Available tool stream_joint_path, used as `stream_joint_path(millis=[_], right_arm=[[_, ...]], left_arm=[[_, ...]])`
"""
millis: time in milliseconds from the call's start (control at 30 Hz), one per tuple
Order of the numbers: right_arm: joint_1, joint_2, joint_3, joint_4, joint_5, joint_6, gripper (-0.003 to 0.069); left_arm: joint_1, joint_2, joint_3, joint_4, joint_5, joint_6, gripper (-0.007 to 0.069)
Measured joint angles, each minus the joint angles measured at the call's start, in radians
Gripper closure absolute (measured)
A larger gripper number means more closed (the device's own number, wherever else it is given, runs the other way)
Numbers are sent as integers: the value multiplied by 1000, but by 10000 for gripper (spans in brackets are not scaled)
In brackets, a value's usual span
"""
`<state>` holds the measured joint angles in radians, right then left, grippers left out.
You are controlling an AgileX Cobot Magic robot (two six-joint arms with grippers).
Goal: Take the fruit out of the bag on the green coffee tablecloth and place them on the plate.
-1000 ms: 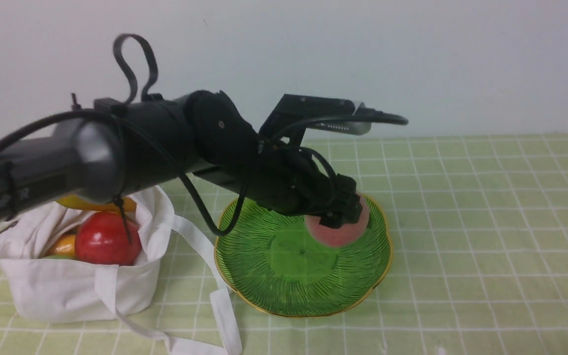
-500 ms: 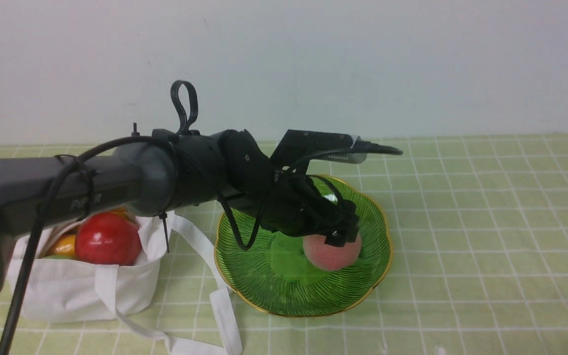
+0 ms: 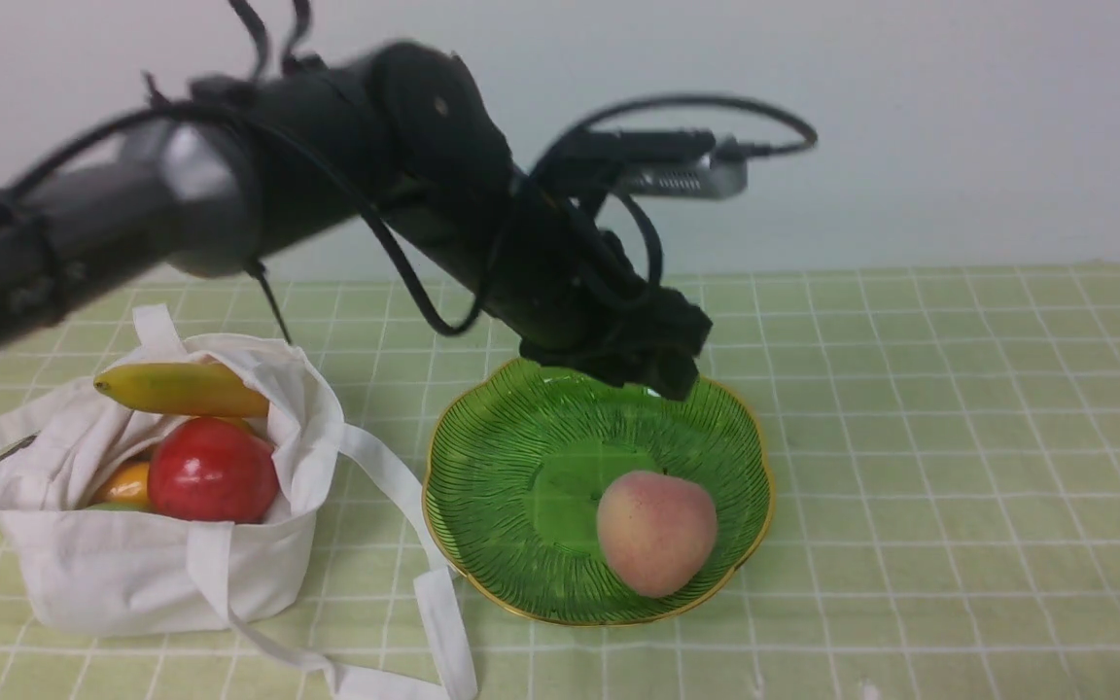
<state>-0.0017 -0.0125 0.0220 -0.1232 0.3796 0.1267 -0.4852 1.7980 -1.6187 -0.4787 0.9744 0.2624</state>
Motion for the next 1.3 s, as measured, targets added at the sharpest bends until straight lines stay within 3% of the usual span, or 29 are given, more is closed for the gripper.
stream_joint_path(millis=[67, 200, 433, 800, 1033, 1300], right_arm=[[0, 0, 0, 0, 0, 0, 669], [0, 0, 0, 0, 0, 0, 669], [0, 0, 0, 0, 0, 0, 669], [0, 0, 0, 0, 0, 0, 669], [0, 0, 0, 0, 0, -1, 669], [0, 0, 0, 0, 0, -1, 669]], left_arm=[[34, -83, -7, 9, 15, -9, 569], [82, -206, -8, 17, 15, -14, 622], [102, -474, 57, 30, -39, -14, 632], [102, -911, 507, 16, -326, -14, 632], [102, -1119, 676, 14, -314, 5, 632], [102, -1212, 690, 38, -270, 46, 632]])
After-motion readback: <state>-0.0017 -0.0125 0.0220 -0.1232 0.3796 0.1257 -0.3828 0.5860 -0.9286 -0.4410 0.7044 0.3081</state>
